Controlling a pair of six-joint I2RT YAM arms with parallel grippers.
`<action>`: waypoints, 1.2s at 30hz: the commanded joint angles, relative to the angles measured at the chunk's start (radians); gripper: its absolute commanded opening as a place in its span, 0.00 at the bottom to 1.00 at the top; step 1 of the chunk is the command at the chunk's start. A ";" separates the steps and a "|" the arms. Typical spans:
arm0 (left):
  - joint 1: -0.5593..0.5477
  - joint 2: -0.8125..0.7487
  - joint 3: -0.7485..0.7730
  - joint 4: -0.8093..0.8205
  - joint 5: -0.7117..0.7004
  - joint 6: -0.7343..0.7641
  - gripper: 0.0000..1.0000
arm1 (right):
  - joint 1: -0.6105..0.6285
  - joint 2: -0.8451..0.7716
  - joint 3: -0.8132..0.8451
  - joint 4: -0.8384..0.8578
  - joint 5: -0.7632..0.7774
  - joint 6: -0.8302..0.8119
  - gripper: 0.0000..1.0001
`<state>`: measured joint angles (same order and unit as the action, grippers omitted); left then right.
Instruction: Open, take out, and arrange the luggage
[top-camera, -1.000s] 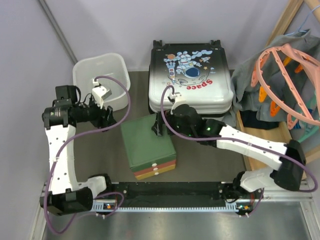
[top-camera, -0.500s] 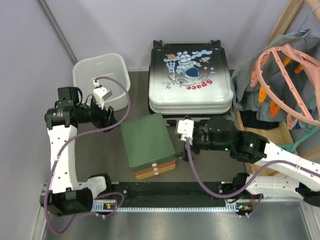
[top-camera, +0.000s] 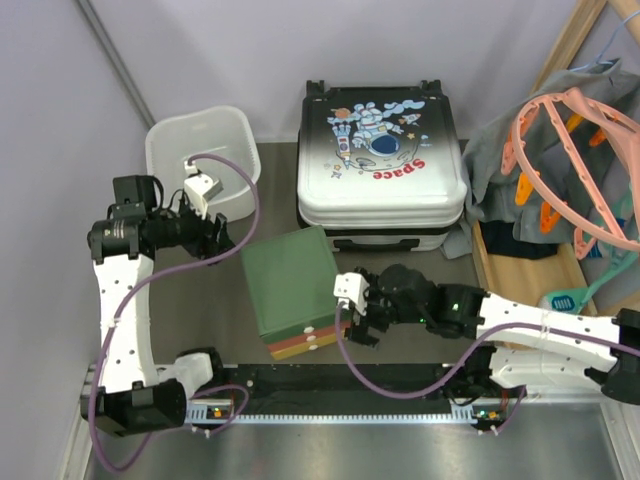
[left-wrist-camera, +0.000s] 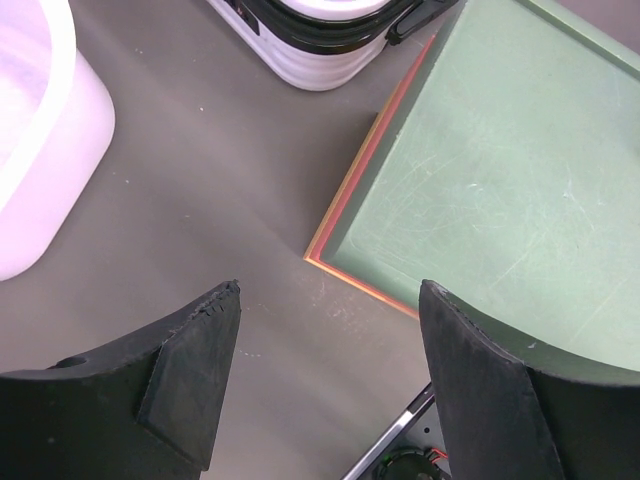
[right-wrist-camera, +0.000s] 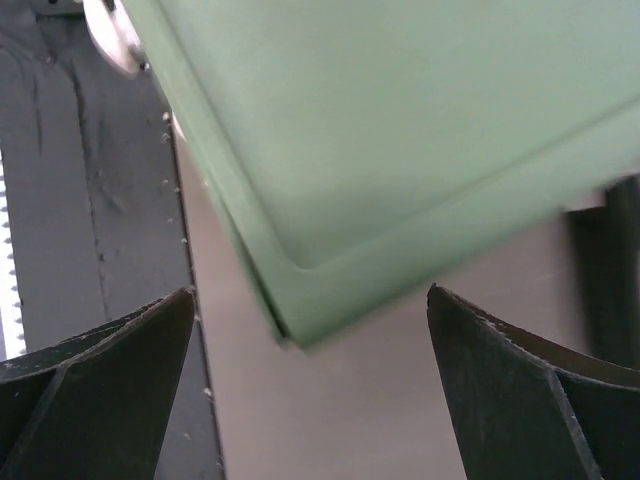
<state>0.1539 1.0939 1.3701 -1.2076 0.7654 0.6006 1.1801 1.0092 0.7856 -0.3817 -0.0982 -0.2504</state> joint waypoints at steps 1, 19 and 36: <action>-0.004 -0.034 0.017 0.006 0.005 0.005 0.77 | 0.039 0.031 -0.072 0.363 0.061 0.149 0.98; -0.004 -0.069 0.029 0.048 -0.146 -0.025 0.80 | 0.052 0.779 0.418 0.578 0.318 0.633 0.95; -0.007 -0.020 -0.029 0.312 -0.399 -0.216 0.79 | 0.110 0.930 0.650 0.692 0.173 0.530 0.94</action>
<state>0.1532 1.0443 1.3590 -0.9897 0.3771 0.4316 1.2800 2.0525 1.4658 0.2420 0.0799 0.3420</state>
